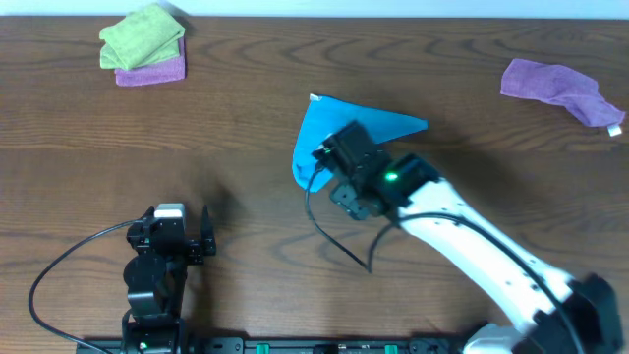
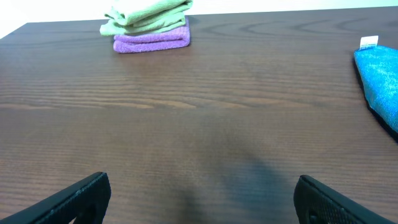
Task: Fold the cloth
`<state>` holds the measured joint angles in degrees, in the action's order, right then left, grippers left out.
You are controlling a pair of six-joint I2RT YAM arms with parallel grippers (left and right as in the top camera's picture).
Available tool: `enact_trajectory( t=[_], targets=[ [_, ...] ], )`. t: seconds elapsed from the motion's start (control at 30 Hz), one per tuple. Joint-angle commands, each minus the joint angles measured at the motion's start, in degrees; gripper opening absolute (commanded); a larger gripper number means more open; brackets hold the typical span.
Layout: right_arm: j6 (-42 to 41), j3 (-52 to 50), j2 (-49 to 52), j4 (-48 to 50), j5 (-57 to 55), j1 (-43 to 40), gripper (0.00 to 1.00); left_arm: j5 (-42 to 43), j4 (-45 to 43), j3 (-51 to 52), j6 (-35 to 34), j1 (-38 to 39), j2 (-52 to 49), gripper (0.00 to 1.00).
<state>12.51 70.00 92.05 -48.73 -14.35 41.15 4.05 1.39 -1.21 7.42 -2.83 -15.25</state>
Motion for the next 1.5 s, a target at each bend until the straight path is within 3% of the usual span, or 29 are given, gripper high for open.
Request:
enact_trajectory(
  t=[0.0,0.17,0.3,0.53,1.17,1.47],
  targets=[
    [0.48,-0.35,4.87,0.85,-5.7,2.34,0.7,-0.87,2.8,0.96,0.31,0.24,0.37,0.95],
    [1.73,-0.33,10.38,3.5,-11.54,5.05,0.69,-0.87,2.8,0.94,0.31,0.24,0.37,0.95],
    [4.2,-0.33,13.11,8.57,-15.85,6.23,0.61,-0.9,2.82,0.96,0.31,0.24,0.37,0.95],
    [5.38,-0.33,13.62,16.17,-12.68,6.12,0.43,-0.87,2.8,0.96,0.31,0.24,0.37,0.95],
    [8.72,-0.35,21.57,23.98,-10.1,6.08,0.43,-0.87,2.8,0.96,0.31,0.24,0.37,0.95],
    [12.46,-0.35,23.47,27.65,-14.97,5.51,0.41,-0.87,2.8,0.96,0.31,0.24,0.37,0.95]
  ],
)
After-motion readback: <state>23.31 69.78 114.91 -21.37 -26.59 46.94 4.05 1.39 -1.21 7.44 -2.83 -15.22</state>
